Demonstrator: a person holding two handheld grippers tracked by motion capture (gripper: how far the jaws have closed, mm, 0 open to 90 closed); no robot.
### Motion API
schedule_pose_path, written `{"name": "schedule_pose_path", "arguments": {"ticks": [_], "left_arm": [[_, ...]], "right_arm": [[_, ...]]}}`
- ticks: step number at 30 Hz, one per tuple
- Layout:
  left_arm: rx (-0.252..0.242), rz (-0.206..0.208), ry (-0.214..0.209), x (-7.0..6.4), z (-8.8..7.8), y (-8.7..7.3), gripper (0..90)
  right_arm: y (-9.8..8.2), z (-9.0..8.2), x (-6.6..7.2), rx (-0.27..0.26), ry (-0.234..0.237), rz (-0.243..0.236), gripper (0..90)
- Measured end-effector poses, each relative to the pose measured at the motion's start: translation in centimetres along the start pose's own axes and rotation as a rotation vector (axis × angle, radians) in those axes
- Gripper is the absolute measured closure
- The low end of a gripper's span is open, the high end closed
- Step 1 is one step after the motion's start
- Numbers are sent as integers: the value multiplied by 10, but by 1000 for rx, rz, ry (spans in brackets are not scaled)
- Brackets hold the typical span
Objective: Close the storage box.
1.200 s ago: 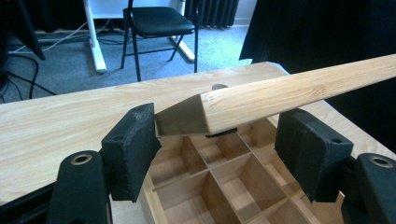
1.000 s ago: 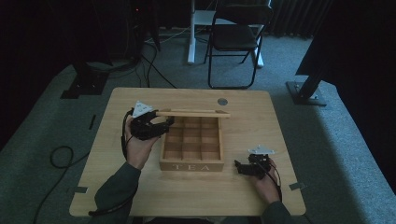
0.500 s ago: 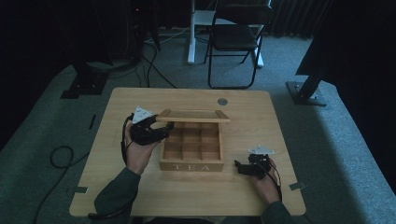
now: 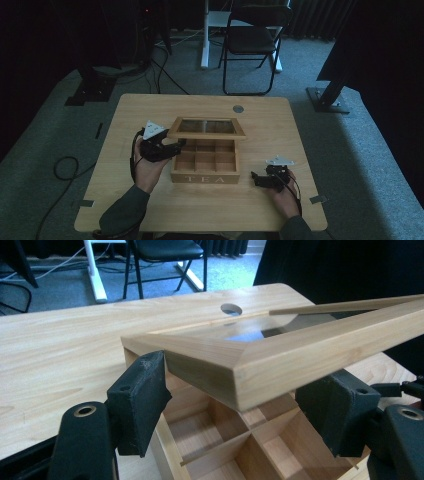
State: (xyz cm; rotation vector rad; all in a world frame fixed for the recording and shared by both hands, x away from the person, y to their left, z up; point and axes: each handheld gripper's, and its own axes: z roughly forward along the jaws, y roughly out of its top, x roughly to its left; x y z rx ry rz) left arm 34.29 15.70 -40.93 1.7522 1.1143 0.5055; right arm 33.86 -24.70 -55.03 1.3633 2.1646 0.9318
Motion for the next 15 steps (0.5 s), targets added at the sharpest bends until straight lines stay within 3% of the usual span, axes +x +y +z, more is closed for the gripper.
{"name": "schedule_pose_path", "arguments": {"ticks": [15], "left_arm": [[2,13,-4,-1,1,-20,287]], "right_arm": [[0,0,0,0,0,0,128]]}}
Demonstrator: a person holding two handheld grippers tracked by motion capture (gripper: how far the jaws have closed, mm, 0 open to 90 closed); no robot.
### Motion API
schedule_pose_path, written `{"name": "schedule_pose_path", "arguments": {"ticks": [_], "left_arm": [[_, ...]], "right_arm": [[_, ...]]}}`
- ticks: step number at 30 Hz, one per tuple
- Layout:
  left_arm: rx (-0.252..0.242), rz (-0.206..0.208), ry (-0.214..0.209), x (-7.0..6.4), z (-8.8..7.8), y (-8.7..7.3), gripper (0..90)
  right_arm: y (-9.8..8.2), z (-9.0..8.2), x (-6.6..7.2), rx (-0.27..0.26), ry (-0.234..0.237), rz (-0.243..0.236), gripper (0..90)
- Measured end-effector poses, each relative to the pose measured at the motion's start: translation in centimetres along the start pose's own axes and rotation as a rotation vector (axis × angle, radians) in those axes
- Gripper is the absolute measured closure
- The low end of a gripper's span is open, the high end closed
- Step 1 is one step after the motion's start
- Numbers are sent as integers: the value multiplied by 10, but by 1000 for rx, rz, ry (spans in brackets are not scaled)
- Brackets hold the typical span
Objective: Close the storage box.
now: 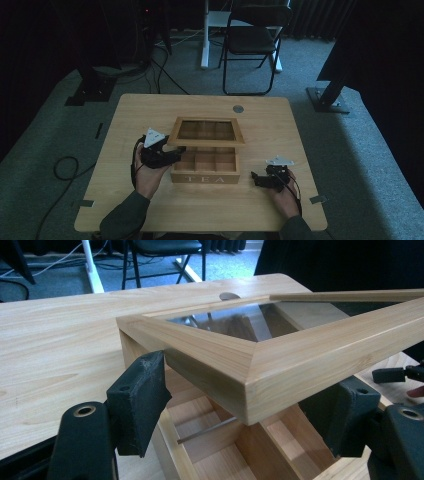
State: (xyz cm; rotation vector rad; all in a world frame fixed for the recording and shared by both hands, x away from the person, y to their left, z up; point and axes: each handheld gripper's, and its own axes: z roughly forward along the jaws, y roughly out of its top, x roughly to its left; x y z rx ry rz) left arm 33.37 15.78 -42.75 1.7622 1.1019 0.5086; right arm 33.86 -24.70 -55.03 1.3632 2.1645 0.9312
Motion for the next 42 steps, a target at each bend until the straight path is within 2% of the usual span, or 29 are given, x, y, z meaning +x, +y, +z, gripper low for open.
{"name": "schedule_pose_path", "arguments": {"ticks": [15,25,42], "left_arm": [[-19,21,-16,1,-1,-9,288],[-6,31,-25,2,-1,-16,287],[12,24,-40,3,1,-29,284]], "right_arm": [[-2,-2,1,0,3,-2,128],[-3,-3,2,0,5,-4,128],[-3,-3,3,1,5,-1,128]]}}
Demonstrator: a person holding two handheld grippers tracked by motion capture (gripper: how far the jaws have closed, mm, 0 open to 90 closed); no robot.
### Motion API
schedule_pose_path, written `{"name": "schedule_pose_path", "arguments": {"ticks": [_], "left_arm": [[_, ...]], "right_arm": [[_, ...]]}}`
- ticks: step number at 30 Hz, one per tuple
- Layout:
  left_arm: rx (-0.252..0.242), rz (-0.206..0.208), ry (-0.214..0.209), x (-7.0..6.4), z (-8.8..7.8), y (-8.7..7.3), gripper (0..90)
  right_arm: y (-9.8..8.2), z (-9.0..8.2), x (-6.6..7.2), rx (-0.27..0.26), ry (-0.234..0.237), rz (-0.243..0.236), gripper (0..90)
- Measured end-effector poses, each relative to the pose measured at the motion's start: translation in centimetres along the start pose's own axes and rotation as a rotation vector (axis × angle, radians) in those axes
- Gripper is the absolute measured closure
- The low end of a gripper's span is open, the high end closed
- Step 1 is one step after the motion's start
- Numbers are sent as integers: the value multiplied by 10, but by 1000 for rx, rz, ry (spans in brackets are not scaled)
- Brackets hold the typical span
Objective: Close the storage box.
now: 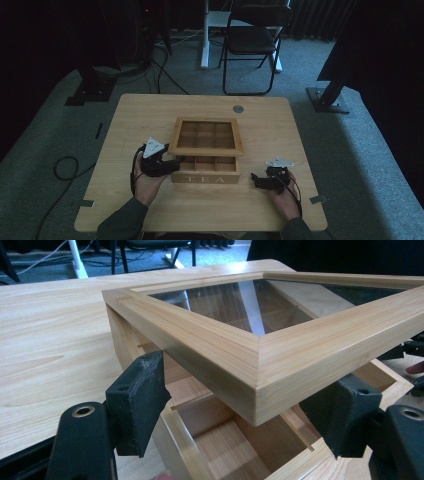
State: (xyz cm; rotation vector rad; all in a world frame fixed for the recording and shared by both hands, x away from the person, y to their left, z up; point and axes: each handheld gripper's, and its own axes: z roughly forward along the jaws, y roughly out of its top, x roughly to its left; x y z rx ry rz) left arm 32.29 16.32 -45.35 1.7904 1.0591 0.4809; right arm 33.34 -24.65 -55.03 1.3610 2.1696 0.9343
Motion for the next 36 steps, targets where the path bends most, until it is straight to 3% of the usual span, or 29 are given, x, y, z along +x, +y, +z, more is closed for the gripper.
{"name": "schedule_pose_path", "arguments": {"ticks": [20,36], "left_arm": [[42,6,-17,0,2,-11,290],[67,4,-20,-2,1,-21,347]], "right_arm": [[0,0,0,0,0,1,128],[0,0,0,1,0,0,128]]}}
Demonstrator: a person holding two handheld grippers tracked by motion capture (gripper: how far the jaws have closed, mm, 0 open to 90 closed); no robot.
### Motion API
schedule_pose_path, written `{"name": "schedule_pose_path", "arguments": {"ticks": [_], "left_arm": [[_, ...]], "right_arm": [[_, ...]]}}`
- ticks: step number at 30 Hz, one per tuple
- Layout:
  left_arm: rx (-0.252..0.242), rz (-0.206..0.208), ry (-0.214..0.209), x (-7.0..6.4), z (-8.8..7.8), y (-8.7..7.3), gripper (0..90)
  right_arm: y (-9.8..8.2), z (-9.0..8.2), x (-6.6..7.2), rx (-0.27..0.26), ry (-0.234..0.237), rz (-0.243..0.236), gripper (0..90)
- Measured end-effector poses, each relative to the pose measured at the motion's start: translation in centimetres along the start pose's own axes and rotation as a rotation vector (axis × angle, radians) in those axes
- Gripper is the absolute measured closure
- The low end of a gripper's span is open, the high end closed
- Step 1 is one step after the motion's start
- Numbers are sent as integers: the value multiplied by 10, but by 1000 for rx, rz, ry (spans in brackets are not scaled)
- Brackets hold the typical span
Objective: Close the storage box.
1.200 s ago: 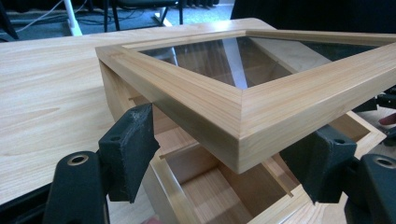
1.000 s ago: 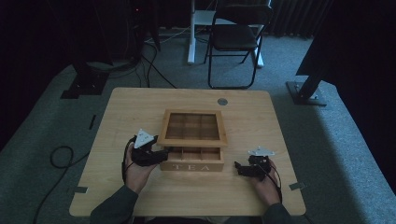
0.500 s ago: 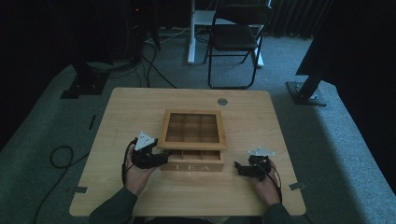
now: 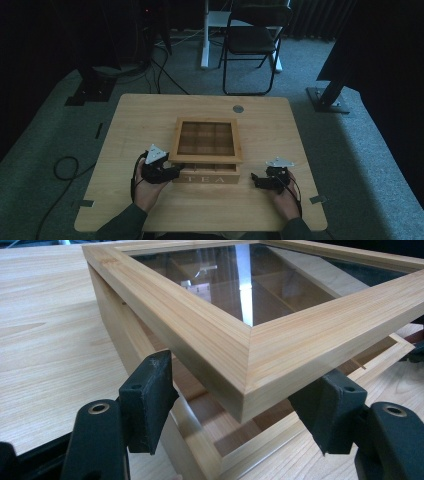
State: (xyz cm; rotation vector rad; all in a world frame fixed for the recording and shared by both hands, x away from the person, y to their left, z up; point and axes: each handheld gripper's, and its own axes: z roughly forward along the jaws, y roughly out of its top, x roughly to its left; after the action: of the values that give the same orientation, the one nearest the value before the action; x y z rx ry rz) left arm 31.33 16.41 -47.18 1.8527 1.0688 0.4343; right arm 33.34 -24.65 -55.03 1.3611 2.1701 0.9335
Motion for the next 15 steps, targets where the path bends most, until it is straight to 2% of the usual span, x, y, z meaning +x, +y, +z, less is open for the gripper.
{"name": "schedule_pose_path", "arguments": {"ticks": [7,15], "left_arm": [[3,4,0,2,-4,-5,347],[42,43,25,-1,-3,-13,346]], "right_arm": [[0,0,0,0,0,-1,128],[0,0,0,0,0,-1,128]]}}
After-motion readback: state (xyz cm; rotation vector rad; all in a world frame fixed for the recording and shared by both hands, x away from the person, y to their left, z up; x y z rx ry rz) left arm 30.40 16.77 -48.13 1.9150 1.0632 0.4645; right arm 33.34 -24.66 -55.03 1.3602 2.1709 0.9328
